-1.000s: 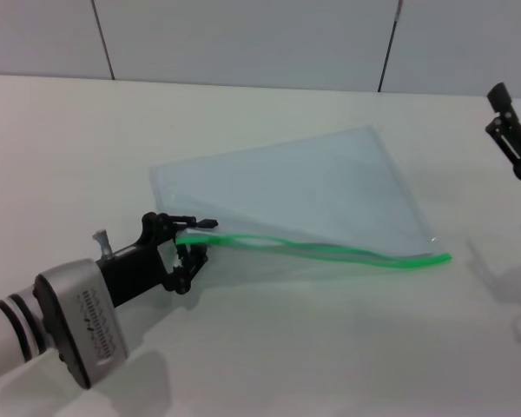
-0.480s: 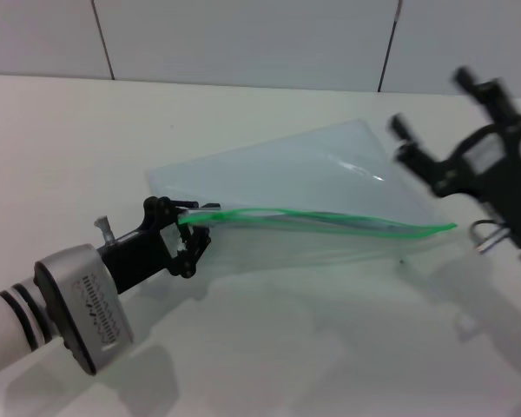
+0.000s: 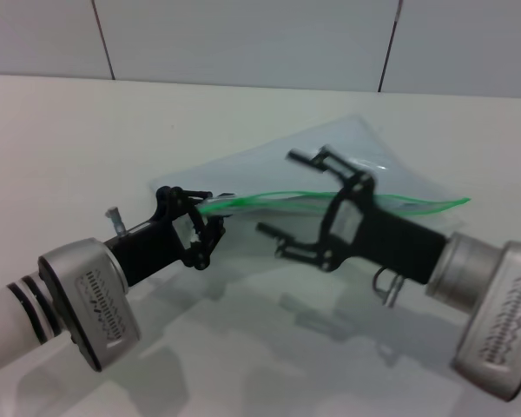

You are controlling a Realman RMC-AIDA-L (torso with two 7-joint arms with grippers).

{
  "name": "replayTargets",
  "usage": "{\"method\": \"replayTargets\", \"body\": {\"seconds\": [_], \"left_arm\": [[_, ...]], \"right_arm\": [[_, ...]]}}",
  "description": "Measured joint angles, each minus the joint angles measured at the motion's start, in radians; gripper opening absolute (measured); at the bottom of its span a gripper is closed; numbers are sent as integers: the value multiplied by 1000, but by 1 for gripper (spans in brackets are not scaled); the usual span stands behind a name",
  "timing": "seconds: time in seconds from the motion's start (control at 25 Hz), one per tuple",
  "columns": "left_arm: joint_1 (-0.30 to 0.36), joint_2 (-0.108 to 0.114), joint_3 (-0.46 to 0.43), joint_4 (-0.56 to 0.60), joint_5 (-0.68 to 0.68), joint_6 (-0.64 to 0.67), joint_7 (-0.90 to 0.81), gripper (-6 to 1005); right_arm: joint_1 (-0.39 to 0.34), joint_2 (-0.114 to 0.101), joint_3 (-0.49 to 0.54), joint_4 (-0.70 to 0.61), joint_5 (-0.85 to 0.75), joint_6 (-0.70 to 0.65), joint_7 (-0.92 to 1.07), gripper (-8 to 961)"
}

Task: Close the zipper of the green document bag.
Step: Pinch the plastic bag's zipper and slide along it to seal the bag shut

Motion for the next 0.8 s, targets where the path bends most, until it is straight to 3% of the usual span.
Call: {"method": "replayTargets", "body": {"seconds": [0.36, 0.8], "left_arm": [[-6, -2, 6, 0, 10, 9, -3, 61], [-6, -3, 6, 0, 20, 9, -4, 59]], "right_arm": [[61, 1, 26, 81, -33, 122, -191, 858], [56, 1, 110, 150, -36, 202, -392, 820]]}}
